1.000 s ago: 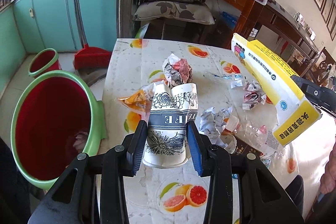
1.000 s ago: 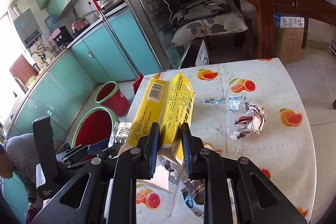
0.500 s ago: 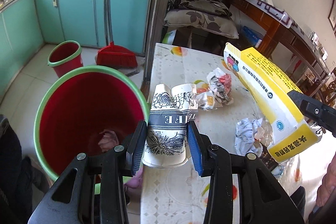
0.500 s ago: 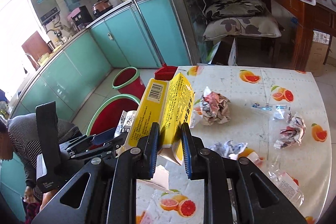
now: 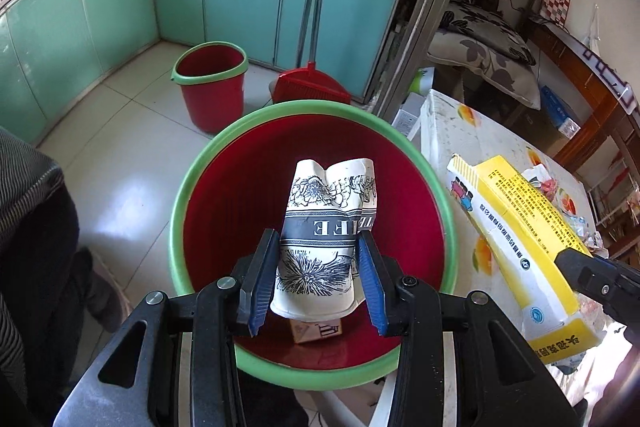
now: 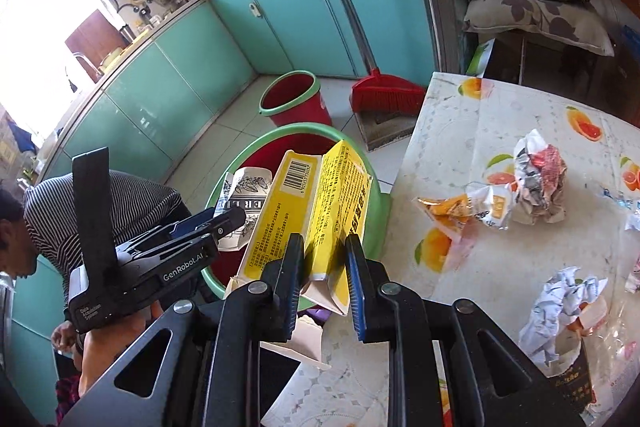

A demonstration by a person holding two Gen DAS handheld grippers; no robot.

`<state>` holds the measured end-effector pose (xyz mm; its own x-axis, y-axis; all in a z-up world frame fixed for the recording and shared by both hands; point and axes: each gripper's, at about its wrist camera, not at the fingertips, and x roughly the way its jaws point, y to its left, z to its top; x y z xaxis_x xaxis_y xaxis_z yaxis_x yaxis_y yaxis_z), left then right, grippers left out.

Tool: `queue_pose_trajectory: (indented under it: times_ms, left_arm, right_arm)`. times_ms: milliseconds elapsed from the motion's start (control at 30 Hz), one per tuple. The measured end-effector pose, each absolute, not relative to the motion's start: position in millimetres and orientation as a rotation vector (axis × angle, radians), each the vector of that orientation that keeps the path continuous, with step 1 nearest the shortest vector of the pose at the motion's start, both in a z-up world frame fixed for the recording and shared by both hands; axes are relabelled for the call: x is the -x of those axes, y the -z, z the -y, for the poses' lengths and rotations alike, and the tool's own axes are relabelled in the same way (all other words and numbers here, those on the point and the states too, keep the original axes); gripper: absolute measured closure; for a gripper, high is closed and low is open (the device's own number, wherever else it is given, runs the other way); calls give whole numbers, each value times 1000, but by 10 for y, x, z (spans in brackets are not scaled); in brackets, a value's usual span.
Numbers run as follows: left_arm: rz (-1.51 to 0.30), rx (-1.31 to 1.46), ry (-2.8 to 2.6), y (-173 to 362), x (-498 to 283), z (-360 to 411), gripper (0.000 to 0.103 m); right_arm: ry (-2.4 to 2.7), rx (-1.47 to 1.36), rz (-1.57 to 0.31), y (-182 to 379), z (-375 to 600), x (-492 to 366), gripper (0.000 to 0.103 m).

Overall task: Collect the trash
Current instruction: 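Carry the paper cup and yellow box over the red bucket, then open both grippers to drop the cup and box into the bucket, then grasp the clear plastic water bottle with the right gripper while left grasps a crumpled foil wad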

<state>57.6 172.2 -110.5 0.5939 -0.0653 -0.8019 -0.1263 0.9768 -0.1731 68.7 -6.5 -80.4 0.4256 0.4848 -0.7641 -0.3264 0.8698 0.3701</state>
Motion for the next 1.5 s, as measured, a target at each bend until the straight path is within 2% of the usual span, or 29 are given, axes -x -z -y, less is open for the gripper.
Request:
queue_pose_trajectory:
  times_ms: [367,500,600,700,833,900,1233,1467,1500]
  left_arm:
    - [-955,246,-59,1213,-658,-1864,64]
    - [-949,251,-60,1202,-628,-1877,44]
    - [-939,231,-57,1159,-598,-1814,38]
    - [-920,219,-38,1094,-551,-1680,28]
    - [-903,202,34,1009,-490,-1358,25]
    - [-898,184,81,969,-465,-1149,24]
    - [-940,61,279,948,-359,-175,23]
    - [-965,17,331,939,-240,194,23]
    - [-970,13,336,941,-229,229,23]
  right_arm:
    - [-474,-176,-984,861,-167,-1050,79]
    - [-456,-205,-969,807,-10,-1013,79]
    - [-429,-211,-949,766,184,-867,79]
    - [-396,-201,-934,742,455,-664,71]
    - [-312,-181,-923,749,988,-381,56]
    - [-259,-153,-933,769,1267,-253,53]
    - [-90,-26,-1050,985,2596,263,53]
    - [-157,105,-1193,1249,2958,305,53]
    - [-176,109,-1195,1269,2992,289,50]
